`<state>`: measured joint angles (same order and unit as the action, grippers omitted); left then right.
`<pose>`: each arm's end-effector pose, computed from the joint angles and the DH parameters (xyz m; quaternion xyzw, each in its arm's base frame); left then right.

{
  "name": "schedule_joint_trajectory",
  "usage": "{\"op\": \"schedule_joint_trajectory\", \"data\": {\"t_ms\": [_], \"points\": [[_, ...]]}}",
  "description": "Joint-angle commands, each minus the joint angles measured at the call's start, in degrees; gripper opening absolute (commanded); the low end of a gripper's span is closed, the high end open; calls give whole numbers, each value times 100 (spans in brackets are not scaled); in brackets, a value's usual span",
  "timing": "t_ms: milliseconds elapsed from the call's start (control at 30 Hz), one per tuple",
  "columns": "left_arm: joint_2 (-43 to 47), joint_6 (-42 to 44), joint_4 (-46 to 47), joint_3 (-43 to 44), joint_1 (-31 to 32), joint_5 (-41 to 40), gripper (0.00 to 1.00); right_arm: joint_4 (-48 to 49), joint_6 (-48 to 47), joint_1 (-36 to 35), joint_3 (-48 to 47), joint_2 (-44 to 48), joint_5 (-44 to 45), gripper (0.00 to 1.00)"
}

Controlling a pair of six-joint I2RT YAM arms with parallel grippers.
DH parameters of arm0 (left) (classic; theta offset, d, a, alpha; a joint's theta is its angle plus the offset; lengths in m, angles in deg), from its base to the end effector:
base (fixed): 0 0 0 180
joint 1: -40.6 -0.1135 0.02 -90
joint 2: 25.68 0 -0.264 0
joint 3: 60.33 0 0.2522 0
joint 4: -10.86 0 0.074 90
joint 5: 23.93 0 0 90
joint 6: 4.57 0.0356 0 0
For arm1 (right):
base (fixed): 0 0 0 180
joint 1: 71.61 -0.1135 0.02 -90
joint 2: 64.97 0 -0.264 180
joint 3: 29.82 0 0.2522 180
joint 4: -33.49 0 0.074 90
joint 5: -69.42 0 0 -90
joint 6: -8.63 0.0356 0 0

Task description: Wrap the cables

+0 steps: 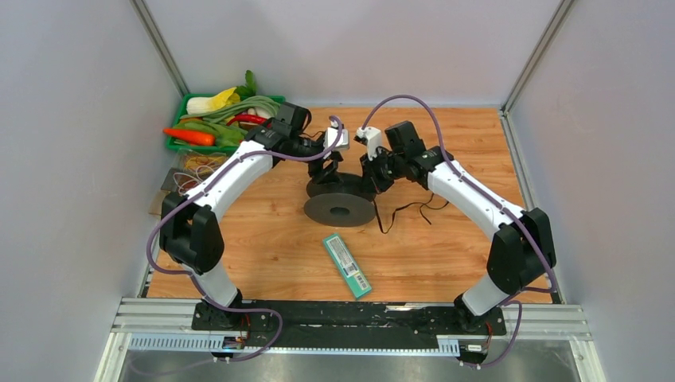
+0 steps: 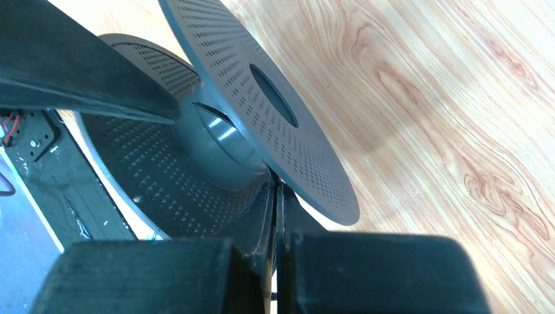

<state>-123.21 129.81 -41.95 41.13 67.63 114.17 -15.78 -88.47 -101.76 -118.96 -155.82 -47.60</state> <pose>0.3180 -0.1920 0.3189 0.6152 0.6108 -0.3288 0.3746 0.2881 0.1860 0.2878 -0.3666 0.8436 0.2806 0.2742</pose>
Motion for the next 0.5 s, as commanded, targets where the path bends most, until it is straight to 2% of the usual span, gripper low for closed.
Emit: {"op": "schedule_joint_trajectory", "data": {"t_ms": [0,100,233,467], "points": [[296,-527,652,-332,74,86,73,536,349,-227,-30,269,171,0],[376,-448,679,-508,180,-54,72,624,480,-342,-74,199,373,0],[376,-369,793,-710,207,-222,65,712,621,-421,-83,76,593,0],[420,70,802,-939,207,-301,38,808,893,-430,-127,-12,655,0]]}}
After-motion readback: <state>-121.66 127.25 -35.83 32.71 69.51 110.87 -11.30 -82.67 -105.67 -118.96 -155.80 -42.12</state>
